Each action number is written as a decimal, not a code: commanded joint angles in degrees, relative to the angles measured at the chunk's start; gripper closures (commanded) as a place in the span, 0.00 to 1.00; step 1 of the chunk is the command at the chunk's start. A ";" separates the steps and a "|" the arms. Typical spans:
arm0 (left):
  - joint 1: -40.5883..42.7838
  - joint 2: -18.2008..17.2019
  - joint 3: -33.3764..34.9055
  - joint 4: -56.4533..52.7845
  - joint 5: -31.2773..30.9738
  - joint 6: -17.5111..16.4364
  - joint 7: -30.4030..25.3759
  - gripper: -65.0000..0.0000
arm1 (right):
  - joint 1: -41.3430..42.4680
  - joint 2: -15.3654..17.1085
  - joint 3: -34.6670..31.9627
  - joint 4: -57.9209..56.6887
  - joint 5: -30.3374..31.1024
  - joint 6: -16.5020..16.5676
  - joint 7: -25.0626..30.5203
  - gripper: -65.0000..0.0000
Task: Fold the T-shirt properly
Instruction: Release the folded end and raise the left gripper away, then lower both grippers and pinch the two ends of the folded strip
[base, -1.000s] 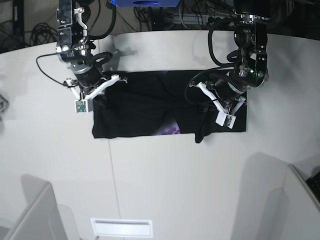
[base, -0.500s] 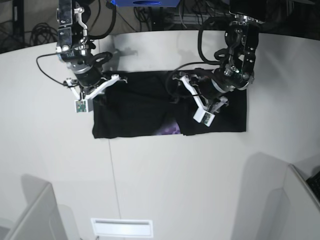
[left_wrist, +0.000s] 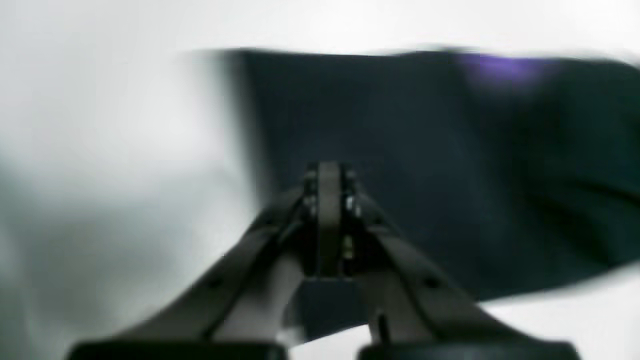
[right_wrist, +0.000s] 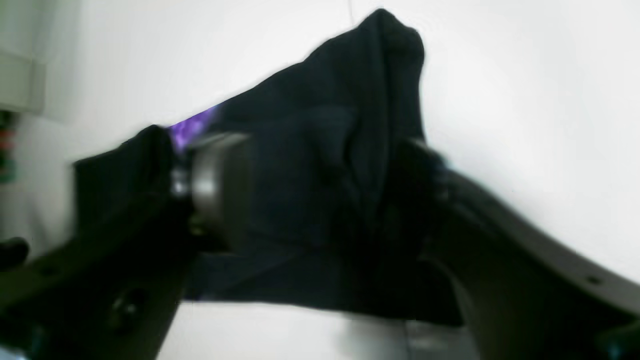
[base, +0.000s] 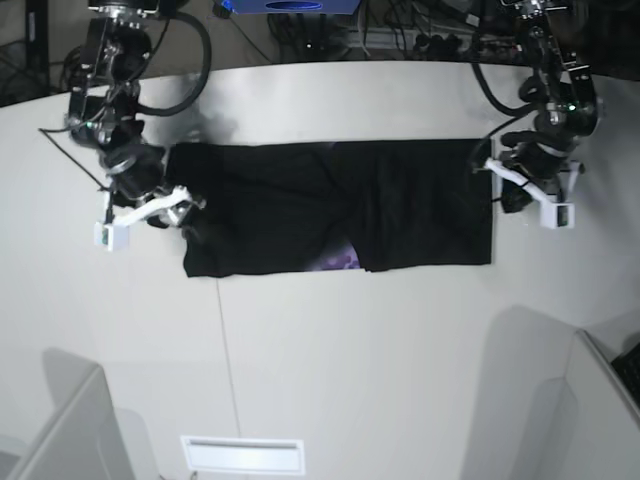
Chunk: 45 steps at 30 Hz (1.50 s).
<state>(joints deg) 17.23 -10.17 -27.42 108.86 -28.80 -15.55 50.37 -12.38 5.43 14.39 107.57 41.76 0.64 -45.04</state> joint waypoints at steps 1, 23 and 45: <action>0.22 -0.07 -2.69 1.16 -1.31 -0.76 -1.27 1.00 | 1.70 1.91 1.74 -0.45 2.77 0.28 0.33 0.33; 0.39 -6.05 -18.51 -13.17 -1.23 -9.37 -1.71 1.00 | 9.96 6.74 -0.46 -25.33 8.66 6.78 -6.08 0.39; -5.67 -7.19 -7.44 -21.25 7.65 -9.28 -1.71 1.00 | 9.61 6.04 -6.96 -25.33 8.22 6.70 -5.47 0.91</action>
<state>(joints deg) 11.90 -16.36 -34.59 86.65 -19.94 -24.51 49.74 -3.55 11.05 7.33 81.60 49.23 7.03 -50.63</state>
